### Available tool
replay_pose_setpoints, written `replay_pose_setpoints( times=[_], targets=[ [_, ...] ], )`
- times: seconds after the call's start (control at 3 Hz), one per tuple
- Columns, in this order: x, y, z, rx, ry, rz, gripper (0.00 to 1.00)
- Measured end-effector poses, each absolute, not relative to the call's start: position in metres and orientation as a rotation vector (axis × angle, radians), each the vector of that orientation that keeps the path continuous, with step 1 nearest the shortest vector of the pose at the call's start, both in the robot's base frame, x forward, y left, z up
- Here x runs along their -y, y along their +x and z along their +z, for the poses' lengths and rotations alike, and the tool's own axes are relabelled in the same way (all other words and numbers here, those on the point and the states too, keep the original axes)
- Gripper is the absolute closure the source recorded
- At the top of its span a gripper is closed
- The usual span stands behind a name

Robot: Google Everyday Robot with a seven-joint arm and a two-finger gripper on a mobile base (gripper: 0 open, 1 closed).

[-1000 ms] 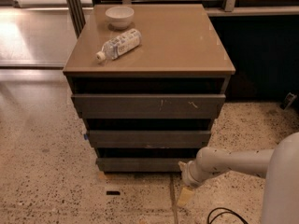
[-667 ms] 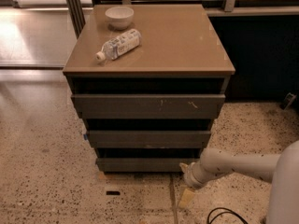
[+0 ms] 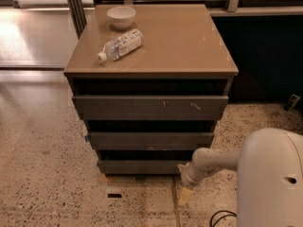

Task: Open bottom drawer

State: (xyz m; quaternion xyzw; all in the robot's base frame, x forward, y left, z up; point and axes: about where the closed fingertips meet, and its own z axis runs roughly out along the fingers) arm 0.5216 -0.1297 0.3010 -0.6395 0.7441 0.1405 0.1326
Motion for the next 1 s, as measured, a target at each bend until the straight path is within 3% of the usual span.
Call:
replay_pose_setpoints(
  times=[0.67, 1.0],
  targets=[
    [0.138, 0.53, 0.288, -2.17, -1.821, 0.401, 0.0],
    [0.151, 0.585, 0.252, -2.146, -1.794, 0.365, 0.0]
  ],
)
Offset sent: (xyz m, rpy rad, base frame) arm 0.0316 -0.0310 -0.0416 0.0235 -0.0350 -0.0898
